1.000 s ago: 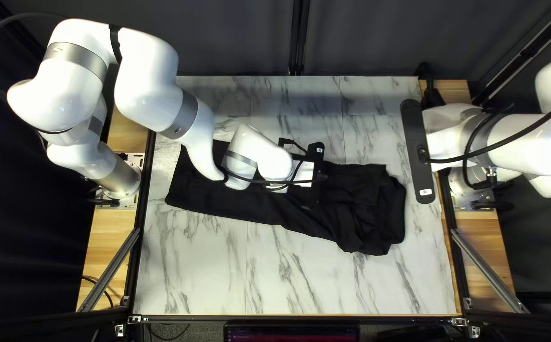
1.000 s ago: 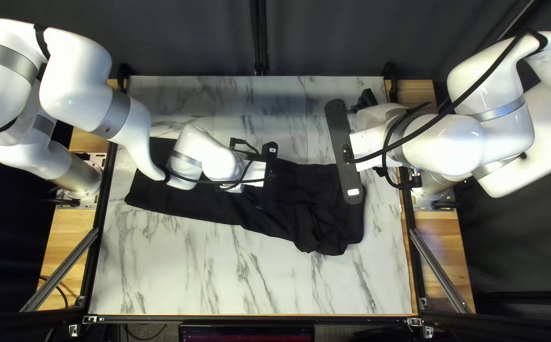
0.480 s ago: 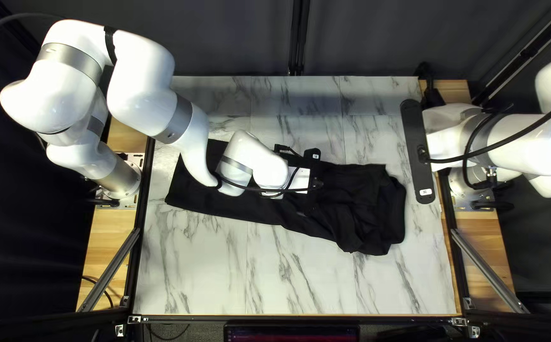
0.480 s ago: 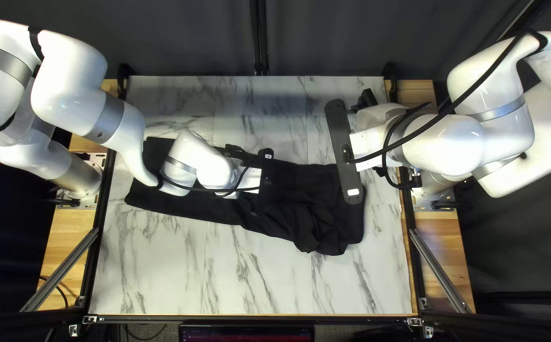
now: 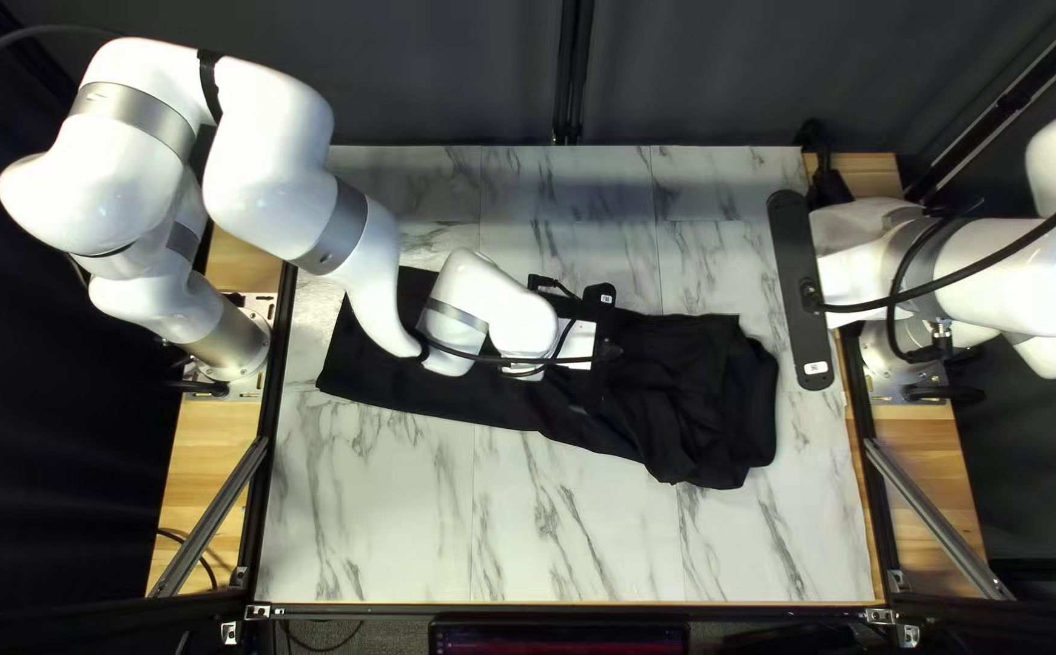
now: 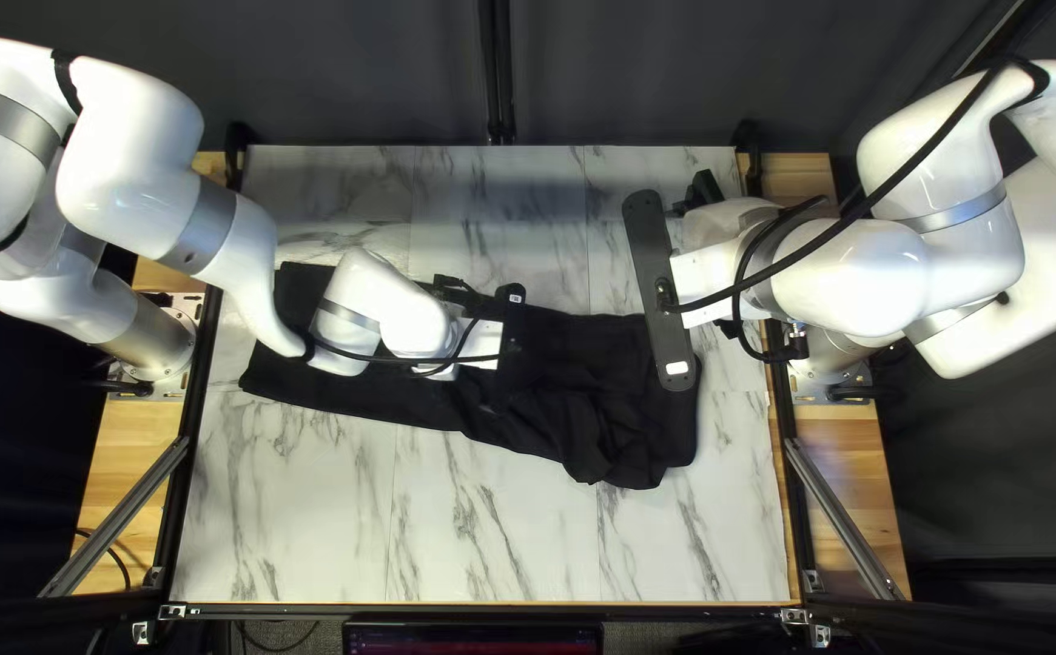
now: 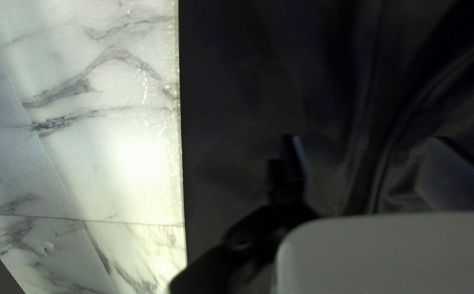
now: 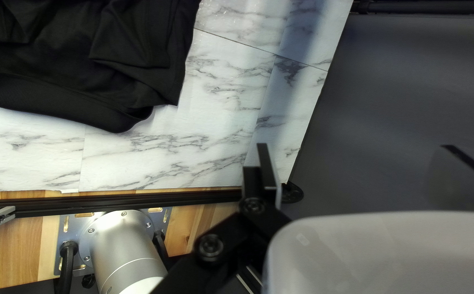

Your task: Fold t-shirt

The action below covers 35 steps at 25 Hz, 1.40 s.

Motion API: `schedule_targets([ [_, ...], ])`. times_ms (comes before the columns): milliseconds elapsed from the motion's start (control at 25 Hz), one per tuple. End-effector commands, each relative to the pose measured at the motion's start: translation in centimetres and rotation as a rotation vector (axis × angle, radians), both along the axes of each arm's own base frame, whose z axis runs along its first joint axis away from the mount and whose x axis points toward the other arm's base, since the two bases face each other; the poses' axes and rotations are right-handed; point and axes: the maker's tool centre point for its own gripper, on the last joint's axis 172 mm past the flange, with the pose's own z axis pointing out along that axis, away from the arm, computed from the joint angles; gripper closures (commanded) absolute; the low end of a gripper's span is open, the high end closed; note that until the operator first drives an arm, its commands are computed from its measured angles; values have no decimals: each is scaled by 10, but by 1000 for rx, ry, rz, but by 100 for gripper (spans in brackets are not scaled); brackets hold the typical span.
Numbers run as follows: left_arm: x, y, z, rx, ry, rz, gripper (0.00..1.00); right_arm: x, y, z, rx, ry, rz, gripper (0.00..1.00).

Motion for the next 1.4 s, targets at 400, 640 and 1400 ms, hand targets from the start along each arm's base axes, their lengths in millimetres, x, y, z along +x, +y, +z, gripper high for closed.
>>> schedule_targets([
  [400, -36, 16, 38, -36, -9, 36, 0, 0, 0, 0, 0, 0, 0, 0],
  [640, -88, 21, 125, -87, -5, 28, 0, 0, 0, 0, 0, 0, 0, 0],
  [1400, -188, 31, 211, -103, -18, 66, 0, 0, 0, 0, 0, 0, 0, 0],
])
